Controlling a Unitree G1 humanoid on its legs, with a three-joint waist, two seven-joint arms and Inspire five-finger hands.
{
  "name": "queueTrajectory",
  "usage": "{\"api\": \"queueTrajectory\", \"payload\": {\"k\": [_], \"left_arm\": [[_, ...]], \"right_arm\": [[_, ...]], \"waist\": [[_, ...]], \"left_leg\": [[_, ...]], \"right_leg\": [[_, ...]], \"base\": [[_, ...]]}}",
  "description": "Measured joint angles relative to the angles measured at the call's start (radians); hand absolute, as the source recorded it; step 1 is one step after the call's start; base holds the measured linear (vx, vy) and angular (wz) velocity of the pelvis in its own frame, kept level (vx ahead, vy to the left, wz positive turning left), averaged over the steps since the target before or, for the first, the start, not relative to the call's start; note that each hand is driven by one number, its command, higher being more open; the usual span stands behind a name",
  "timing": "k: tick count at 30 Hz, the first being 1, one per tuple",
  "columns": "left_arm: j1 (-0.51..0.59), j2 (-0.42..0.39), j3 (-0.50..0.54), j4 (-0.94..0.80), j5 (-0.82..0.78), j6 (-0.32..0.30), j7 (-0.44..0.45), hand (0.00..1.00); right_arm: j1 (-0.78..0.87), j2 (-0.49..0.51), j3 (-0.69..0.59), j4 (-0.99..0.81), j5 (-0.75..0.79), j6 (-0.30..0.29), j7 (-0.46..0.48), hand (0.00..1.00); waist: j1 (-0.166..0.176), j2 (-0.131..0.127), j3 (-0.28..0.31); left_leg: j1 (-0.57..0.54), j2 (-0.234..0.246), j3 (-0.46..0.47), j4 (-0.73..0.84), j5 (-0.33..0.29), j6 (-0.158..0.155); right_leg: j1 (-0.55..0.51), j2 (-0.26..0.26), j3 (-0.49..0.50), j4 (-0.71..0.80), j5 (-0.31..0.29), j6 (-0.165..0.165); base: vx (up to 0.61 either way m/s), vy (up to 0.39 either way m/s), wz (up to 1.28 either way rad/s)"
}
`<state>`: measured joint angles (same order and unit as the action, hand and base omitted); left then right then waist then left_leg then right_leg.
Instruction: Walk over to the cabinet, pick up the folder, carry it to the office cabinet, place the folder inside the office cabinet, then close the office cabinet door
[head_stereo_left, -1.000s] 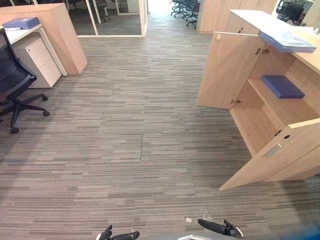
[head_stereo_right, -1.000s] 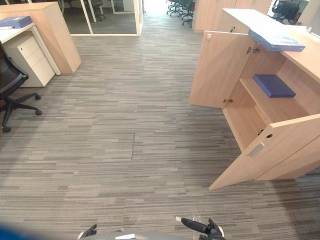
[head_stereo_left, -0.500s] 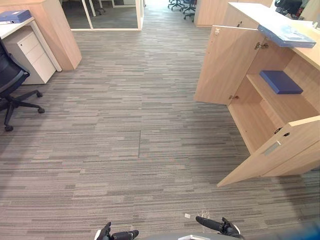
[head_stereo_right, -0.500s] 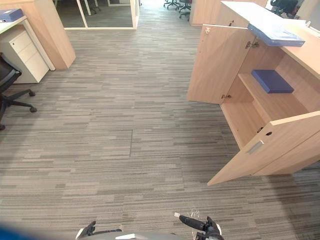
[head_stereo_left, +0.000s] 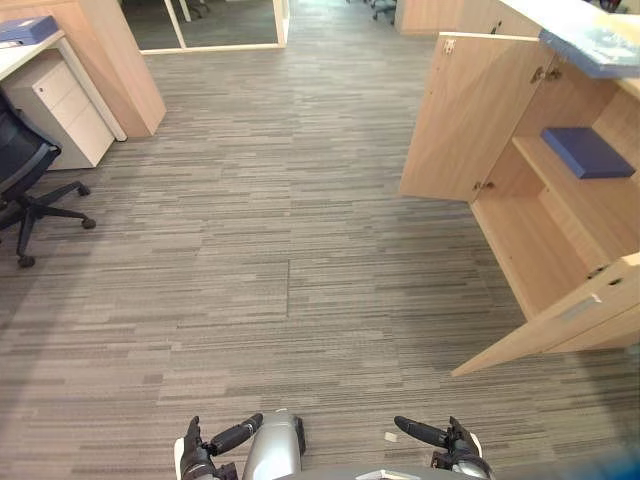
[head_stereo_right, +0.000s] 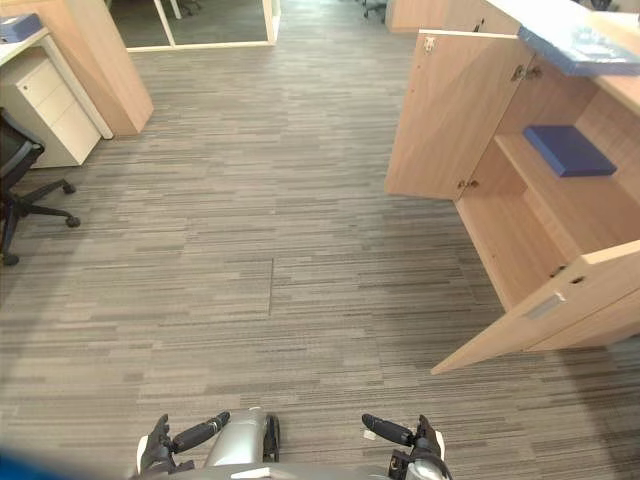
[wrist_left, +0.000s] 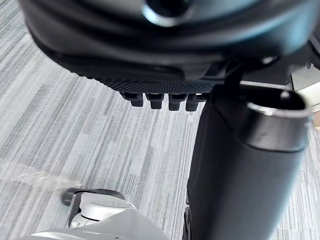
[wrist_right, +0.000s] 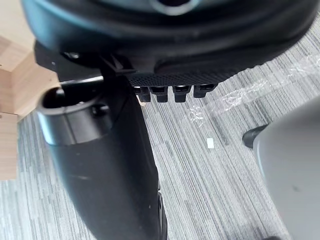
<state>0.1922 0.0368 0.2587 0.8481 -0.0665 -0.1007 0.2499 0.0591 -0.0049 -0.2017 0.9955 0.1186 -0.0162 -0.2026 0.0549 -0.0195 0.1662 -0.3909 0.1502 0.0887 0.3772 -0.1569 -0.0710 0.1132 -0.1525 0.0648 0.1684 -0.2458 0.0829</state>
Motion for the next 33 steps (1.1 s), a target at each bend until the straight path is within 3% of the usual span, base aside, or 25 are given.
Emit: {"api": "queueTrajectory", "payload": {"k": [1, 2, 3, 4, 6, 7, 8, 9, 10, 11, 13, 14, 16, 18, 19, 20, 21, 22, 23, 25, 27, 29, 30, 31, 33], "left_arm": [[0.002, -0.003, 0.0, 0.002, 0.0, 0.0, 0.006, 1.0], [0.006, 0.001, 0.001, 0.006, -0.001, 0.0, 0.006, 1.0], [0.009, 0.008, 0.001, 0.012, 0.0, 0.001, 0.012, 1.0], [0.009, 0.02, 0.002, 0.017, 0.0, 0.001, 0.012, 1.0], [0.007, 0.039, -0.001, 0.036, 0.0, 0.003, 0.004, 1.0], [0.005, 0.037, -0.001, 0.04, -0.001, 0.003, 0.005, 1.0], [0.001, 0.031, -0.012, 0.04, -0.007, 0.003, 0.007, 1.0], [0.002, 0.031, -0.024, 0.04, -0.015, 0.002, 0.006, 1.0], [-0.01, 0.029, -0.05, 0.039, -0.033, 0.001, 0.004, 1.0], [-0.023, 0.022, -0.067, 0.039, -0.043, 0.0, 0.001, 1.0], [-0.038, 0.005, -0.105, 0.039, -0.045, -0.008, -0.009, 1.0], [-0.039, -0.004, -0.132, 0.041, -0.043, -0.008, -0.019, 1.0], [-0.044, -0.007, -0.16, 0.052, -0.035, -0.007, -0.05, 1.0], [-0.057, -0.007, -0.16, 0.064, -0.029, -0.006, -0.062, 1.0], [-0.062, -0.014, -0.15, 0.066, -0.021, -0.006, -0.061, 1.0], [-0.066, -0.022, -0.141, 0.066, -0.01, -0.006, -0.063, 1.0], [-0.068, -0.022, -0.128, 0.067, -0.002, -0.005, -0.067, 1.0], [-0.064, -0.024, -0.115, 0.07, 0.0, -0.003, -0.065, 1.0], [-0.059, -0.024, -0.115, 0.07, 0.0, 0.001, -0.065, 1.0], [-0.06, -0.04, -0.113, 0.081, -0.001, 0.012, -0.069, 1.0], [-0.062, -0.041, -0.107, 0.08, -0.001, 0.016, -0.087, 1.0], [-0.063, -0.043, -0.079, 0.075, -0.002, 0.016, -0.096, 1.0], [-0.056, -0.047, -0.054, 0.06, -0.003, 0.016, -0.101, 1.0], [-0.043, -0.062, -0.027, 0.04, -0.009, 0.016, -0.102, 1.0], [-0.034, -0.068, 0.004, 0.031, -0.041, 0.017, -0.104, 1.0]], "right_arm": [[-0.001, 0.0, -0.004, 0.001, 0.001, 0.003, 0.0, 1.0], [-0.001, 0.004, -0.006, 0.004, 0.001, 0.003, -0.002, 1.0], [-0.011, 0.019, -0.022, 0.03, 0.002, 0.006, -0.001, 1.0], [-0.024, 0.053, -0.034, 0.031, 0.002, 0.009, 0.006, 1.0], [-0.039, 0.071, -0.032, 0.056, 0.001, 0.011, 0.026, 1.0], [-0.047, 0.072, -0.047, 0.067, 0.0, 0.013, 0.028, 1.0], [-0.054, 0.071, -0.063, 0.059, -0.001, 0.012, 0.027, 1.0], [-0.054, 0.069, -0.064, 0.056, -0.002, 0.012, 0.027, 1.0], [-0.058, 0.071, -0.064, 0.056, -0.003, 0.011, 0.027, 1.0], [-0.065, 0.069, -0.06, 0.045, -0.006, 0.007, 0.028, 1.0], [-0.08, 0.071, -0.058, 0.044, -0.006, 0.006, 0.027, 1.0], [-0.088, 0.071, -0.048, 0.042, -0.006, 0.006, 0.03, 1.0], [-0.096, 0.071, -0.05, 0.037, -0.006, 0.001, 0.033, 1.0], [-0.101, 0.072, -0.05, 0.029, 0.0, -0.004, 0.035, 1.0], [-0.105, 0.072, -0.049, 0.015, 0.003, -0.007, 0.038, 1.0], [-0.107, 0.072, -0.049, -0.001, 0.005, -0.009, 0.039, 1.0], [-0.109, 0.074, -0.045, -0.001, 0.007, -0.01, 0.041, 1.0], [-0.105, 0.078, -0.05, -0.002, 0.01, -0.014, 0.045, 1.0], [-0.102, 0.078, -0.056, -0.002, 0.014, -0.015, 0.045, 1.0], [-0.082, 0.081, -0.075, -0.021, 0.041, -0.023, 0.048, 1.0], [-0.08, 0.082, -0.093, -0.019, 0.042, -0.018, 0.049, 1.0], [-0.067, 0.082, -0.113, -0.023, 0.042, -0.015, 0.048, 1.0], [-0.049, 0.081, -0.113, -0.036, 0.043, -0.016, 0.048, 1.0], [-0.032, 0.078, -0.113, -0.051, 0.047, -0.02, 0.049, 1.0], [-0.023, 0.071, -0.112, -0.056, 0.053, -0.025, 0.05, 1.0]], "waist": [[0.002, 0.007, -0.005], [0.002, 0.009, -0.011], [0.007, -0.013, -0.03], [0.001, -0.036, -0.049], [-0.003, -0.07, -0.077], [0.0, -0.073, -0.081], [-0.002, -0.062, -0.088], [-0.004, -0.056, -0.091], [-0.013, -0.047, -0.091], [-0.017, -0.042, -0.09], [-0.03, -0.017, -0.083], [-0.031, -0.003, -0.08], [-0.036, -0.002, -0.076], [-0.045, -0.001, -0.048], [-0.051, 0.003, -0.033], [-0.055, 0.008, -0.023], [-0.05, 0.003, -0.014], [-0.053, 0.0, -0.01], [-0.052, -0.001, -0.011], [-0.058, 0.025, -0.019], [-0.06, 0.03, -0.015], [-0.064, 0.027, -0.017], [-0.064, 0.027, -0.019], [-0.063, 0.038, -0.025], [-0.059, 0.048, -0.03]], "left_leg": [[0.007, 0.009, -0.032, -0.08, 0.042, -0.015], [0.008, 0.003, -0.017, -0.058, 0.105, -0.043], [0.0, -0.027, 0.003, -0.004, 0.134, -0.035], [0.002, -0.061, 0.02, 0.035, 0.095, 0.007], [0.047, -0.118, 0.079, 0.049, 0.051, 0.056], [0.095, -0.148, 0.107, 0.033, 0.034, 0.081], [0.182, -0.198, 0.125, -0.023, 0.024, 0.106], [0.219, -0.213, 0.128, -0.05, 0.022, 0.117], [0.293, -0.246, 0.142, -0.106, 0.022, 0.13], [0.346, -0.264, 0.145, -0.146, 0.022, 0.131], [0.445, -0.267, 0.141, -0.214, 0.022, 0.131], [0.489, -0.261, 0.142, -0.239, 0.022, 0.131], [0.521, -0.253, 0.141, -0.252, 0.022, 0.131], [0.562, -0.244, 0.142, -0.271, 0.02, 0.128], [0.588, -0.236, 0.146, -0.289, 0.007, 0.12], [0.611, -0.222, 0.152, -0.303, -0.028, 0.136], [0.621, -0.224, 0.158, -0.304, -0.034, 0.13], [0.633, -0.215, 0.161, -0.297, -0.057, 0.112], [0.639, -0.208, 0.16, -0.293, -0.068, 0.105], [0.655, -0.151, 0.163, -0.273, -0.1, 0.069], [0.647, -0.112, 0.163, -0.211, -0.108, 0.055], [0.613, -0.066, 0.162, -0.04, -0.124, 0.028], [0.549, -0.022, 0.158, 0.151, -0.119, 0.027], [0.475, 0.026, 0.145, 0.35, -0.072, 0.019], [0.38, 0.09, 0.14, 0.584, -0.024, -0.006]], "right_leg": [[0.022, -0.029, 0.013, -0.014, -0.026, 0.032], [0.041, -0.051, 0.017, -0.02, -0.037, 0.039], [0.044, -0.091, 0.039, -0.022, -0.025, 0.021], [0.035, -0.129, 0.049, -0.002, 0.021, 0.006], [0.022, -0.203, 0.073, 0.054, 0.083, 0.017], [0.003, -0.233, 0.087, 0.117, 0.119, 0.001], [-0.057, -0.272, 0.089, 0.275, 0.21, -0.039], [-0.088, -0.287, 0.079, 0.349, 0.246, -0.071], [-0.158, -0.326, 0.015, 0.526, 0.28, -0.149], [-0.2, -0.359, -0.07, 0.624, 0.277, -0.173], [-0.233, -0.368, -0.264, 0.717, 0.22, -0.172], [-0.248, -0.326, -0.333, 0.703, 0.137, -0.103], [-0.275, -0.232, -0.381, 0.599, 0.061, -0.042], [-0.294, -0.152, -0.427, 0.472, 0.043, -0.04], [-0.311, -0.111, -0.455, 0.399, 0.047, -0.045], [-0.332, -0.075, -0.482, 0.339, 0.057, -0.058], [-0.341, -0.067, -0.485, 0.311, 0.072, -0.072], [-0.338, -0.057, -0.496, 0.285, 0.13, -0.114], [-0.331, -0.056, -0.508, 0.287, 0.141, -0.13], [-0.312, 0.003, -0.526, 0.277, 0.101, -0.15], [-0.276, 0.046, -0.532, 0.245, 0.078, -0.156], [-0.209, 0.091, -0.53, 0.19, 0.065, -0.159], [-0.165, 0.125, -0.518, 0.148, 0.063, -0.162], [-0.129, 0.166, -0.489, 0.108, 0.062, -0.165], [-0.083, 0.217, -0.424, 0.067, 0.055, -0.181]], "base": [[0.5, 0.521, -0.4], [0.51, 0.552, -0.54], [0.54, 0.561, -0.59], [0.46, 0.471, -0.57], [0.43, 0.394, -0.45], [0.57, 0.473, -0.66], [0.48, 0.4, -0.56], [0.54, 0.47, -0.4], [0.32, 0.304, -0.15], [0.36, 0.328, -0.09], [0.32, 0.259, -0.13], [0.23, 0.155, -0.2], [0.23, 0.065, -0.1], [0.22, 0.001, -0.05], [0.19, -0.03, -0.05], [0.13, -0.035, -0.09], [0.11, -0.071, -0.06], [0.09, -0.088, -0.06], [0.17, -0.157, -0.05], [0.28, -0.2, -0.08], [0.41, -0.299, -0.1], [0.37, -0.289, -0.19], [0.33, -0.219, -0.49], [0.33, -0.176, -0.65], [0.38, -0.036, -0.98]]}}
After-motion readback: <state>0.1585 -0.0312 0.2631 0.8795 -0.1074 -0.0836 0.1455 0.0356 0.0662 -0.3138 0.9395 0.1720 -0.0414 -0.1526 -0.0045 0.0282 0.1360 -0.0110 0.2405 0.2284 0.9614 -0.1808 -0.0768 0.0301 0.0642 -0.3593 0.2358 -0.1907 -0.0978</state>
